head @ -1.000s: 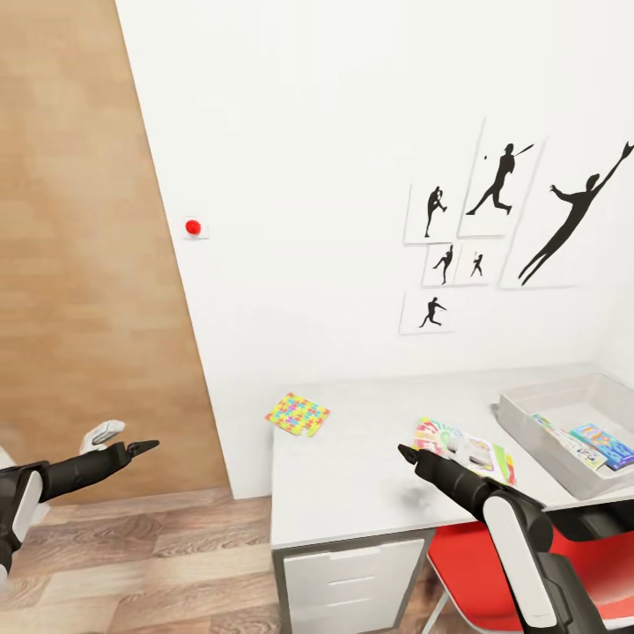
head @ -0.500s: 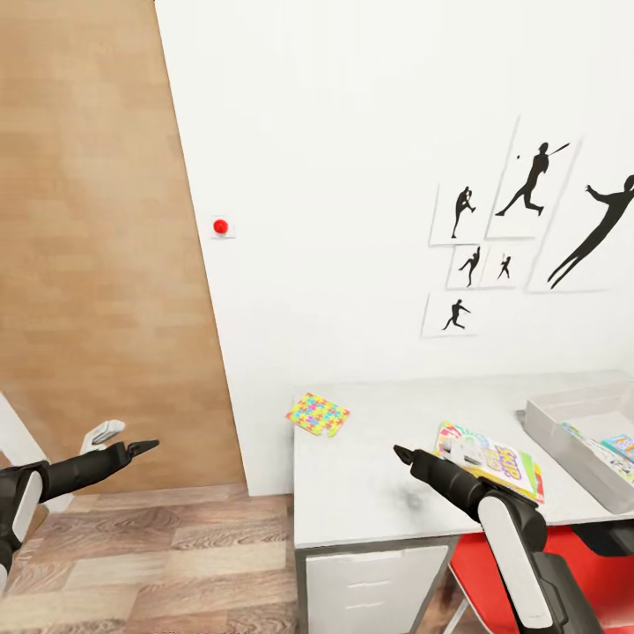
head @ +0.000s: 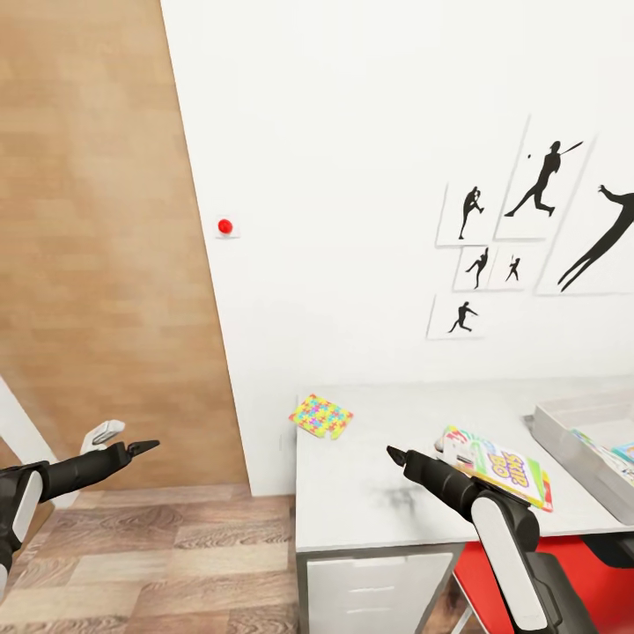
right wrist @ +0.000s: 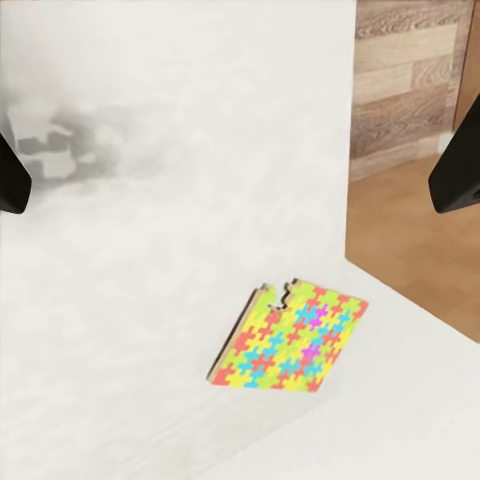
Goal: Put all the toys in the child's room - the three board games (two on the bed and one on the table), the two jigsaw puzzles on the table, and the tennis ball on the table - inside the toy box on the table in the child's room.
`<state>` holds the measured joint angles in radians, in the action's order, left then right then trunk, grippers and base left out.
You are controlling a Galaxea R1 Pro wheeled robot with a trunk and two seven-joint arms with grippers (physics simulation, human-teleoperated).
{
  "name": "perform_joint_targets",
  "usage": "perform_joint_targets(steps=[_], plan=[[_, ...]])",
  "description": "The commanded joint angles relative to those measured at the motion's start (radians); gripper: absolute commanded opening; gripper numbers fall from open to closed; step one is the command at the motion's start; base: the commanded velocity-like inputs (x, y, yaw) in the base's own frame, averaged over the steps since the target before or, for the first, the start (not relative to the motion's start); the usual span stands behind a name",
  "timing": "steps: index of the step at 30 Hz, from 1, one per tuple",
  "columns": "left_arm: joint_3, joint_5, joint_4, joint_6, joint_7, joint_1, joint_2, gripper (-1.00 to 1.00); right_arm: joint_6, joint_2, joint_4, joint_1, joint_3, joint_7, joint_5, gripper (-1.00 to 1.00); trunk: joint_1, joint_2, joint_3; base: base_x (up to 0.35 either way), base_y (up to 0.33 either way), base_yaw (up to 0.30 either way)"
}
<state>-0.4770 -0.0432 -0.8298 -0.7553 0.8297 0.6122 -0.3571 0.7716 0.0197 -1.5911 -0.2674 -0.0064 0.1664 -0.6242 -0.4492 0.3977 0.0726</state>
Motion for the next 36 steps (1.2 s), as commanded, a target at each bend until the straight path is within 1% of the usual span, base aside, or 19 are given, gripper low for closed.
perform_joint_targets(steps=[1,14,28,36], plan=[[-0.002,-0.004,0.0,-0.009,0.001,0.001,0.0,1.0,0.004,0.0,-0.001,-0.001,0.0,0.009,-0.011,1.0,-0.001,0.002,0.002,0.081,-0.001,0.0],[-0.002,-0.005,0.0,-0.009,0.002,0.001,0.0,1.0,0.003,0.0,-0.001,-0.001,0.0,0.009,-0.01,1.0,-0.001,0.002,0.002,0.136,0.0,0.012],[-0.002,-0.006,0.0,-0.009,0.002,0.001,0.001,1.0,0.003,0.0,-0.001,-0.001,0.006,0.011,-0.01,1.0,-0.001,0.002,0.002,0.169,-0.009,0.249],[-0.002,-0.006,0.0,-0.009,0.002,0.001,0.0,1.0,0.003,0.0,-0.001,-0.001,0.006,0.008,-0.011,1.0,-0.001,0.002,0.002,0.172,-0.099,0.068]])
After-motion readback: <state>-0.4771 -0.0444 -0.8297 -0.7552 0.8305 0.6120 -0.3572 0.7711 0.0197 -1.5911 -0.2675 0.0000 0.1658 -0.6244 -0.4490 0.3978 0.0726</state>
